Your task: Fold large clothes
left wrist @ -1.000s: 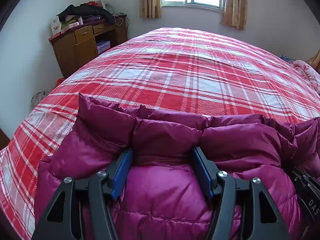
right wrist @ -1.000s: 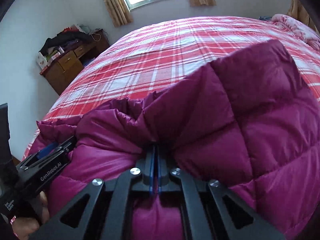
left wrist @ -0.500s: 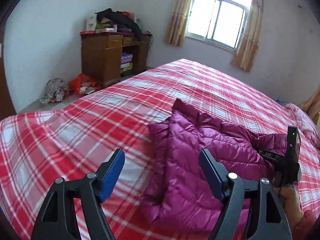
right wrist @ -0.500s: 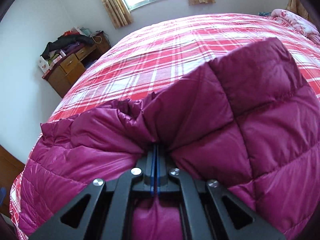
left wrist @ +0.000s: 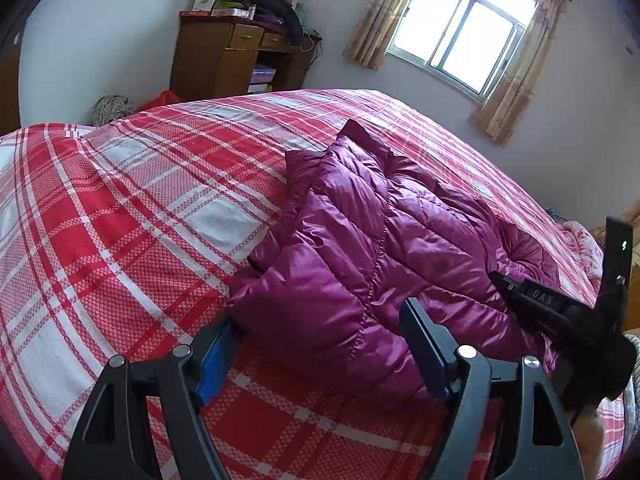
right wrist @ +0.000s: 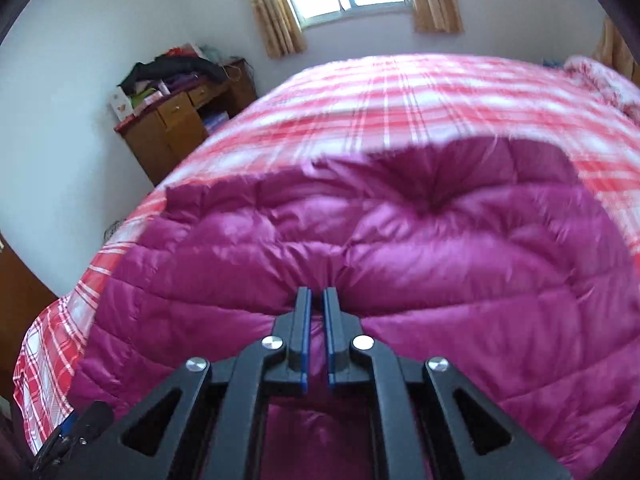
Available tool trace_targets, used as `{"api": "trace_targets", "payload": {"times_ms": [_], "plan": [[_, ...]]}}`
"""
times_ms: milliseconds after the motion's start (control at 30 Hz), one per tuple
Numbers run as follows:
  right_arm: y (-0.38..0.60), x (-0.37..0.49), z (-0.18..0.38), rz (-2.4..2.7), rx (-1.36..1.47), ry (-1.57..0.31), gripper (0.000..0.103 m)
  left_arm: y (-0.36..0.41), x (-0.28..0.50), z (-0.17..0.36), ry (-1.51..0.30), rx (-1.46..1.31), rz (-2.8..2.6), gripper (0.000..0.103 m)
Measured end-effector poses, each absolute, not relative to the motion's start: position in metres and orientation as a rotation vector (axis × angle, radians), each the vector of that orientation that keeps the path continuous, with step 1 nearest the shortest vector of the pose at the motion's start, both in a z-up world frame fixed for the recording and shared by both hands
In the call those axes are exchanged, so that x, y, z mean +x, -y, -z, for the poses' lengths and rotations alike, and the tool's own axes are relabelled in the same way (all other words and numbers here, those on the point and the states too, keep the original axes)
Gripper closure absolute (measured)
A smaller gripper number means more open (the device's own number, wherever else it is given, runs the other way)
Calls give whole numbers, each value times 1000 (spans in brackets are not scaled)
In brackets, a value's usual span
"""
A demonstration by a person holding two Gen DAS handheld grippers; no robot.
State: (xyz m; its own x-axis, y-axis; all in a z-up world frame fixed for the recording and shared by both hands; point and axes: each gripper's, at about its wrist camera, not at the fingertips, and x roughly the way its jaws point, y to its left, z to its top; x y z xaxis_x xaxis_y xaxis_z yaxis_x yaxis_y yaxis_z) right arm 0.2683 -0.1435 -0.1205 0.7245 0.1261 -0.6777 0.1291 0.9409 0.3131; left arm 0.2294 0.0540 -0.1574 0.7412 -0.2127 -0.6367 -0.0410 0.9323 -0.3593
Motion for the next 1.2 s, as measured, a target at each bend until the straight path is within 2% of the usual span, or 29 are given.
{"api": "trace_targets", "payload": {"times_ms": [67,367,400,433,467,533,600,633,733,800,900,1033,1200], "plan": [[145,268,130,0,344,-756,101,-57,235,159,-724,-388,89,25],[151,268,135,-24,389,-767,103,-50,264,164,-682,-492,96,25],[152,268,136,-29,398,-769,103,-47,265,160,-671,-481,112,29],[155,267,138,-34,407,-769,103,-44,266,156,-655,-464,131,43],[156,267,138,-36,413,-770,103,-41,266,150,-639,-448,153,49],[157,267,138,-36,412,-774,103,-33,266,133,-602,-423,208,69],[160,267,137,-46,424,-783,103,-20,263,113,-561,-375,275,79],[164,267,137,-62,435,-791,103,-12,262,103,-542,-335,296,81],[180,273,133,-145,490,-849,103,20,253,73,-473,-195,343,81],[197,270,123,-185,568,-868,99,39,246,57,-438,-130,365,81],[229,243,92,-173,598,-749,91,58,239,43,-396,-77,402,81],[269,210,72,-128,583,-702,90,82,228,43,-362,-4,433,81],[301,171,75,-30,569,-672,90,109,221,45,-353,66,465,81]]}}
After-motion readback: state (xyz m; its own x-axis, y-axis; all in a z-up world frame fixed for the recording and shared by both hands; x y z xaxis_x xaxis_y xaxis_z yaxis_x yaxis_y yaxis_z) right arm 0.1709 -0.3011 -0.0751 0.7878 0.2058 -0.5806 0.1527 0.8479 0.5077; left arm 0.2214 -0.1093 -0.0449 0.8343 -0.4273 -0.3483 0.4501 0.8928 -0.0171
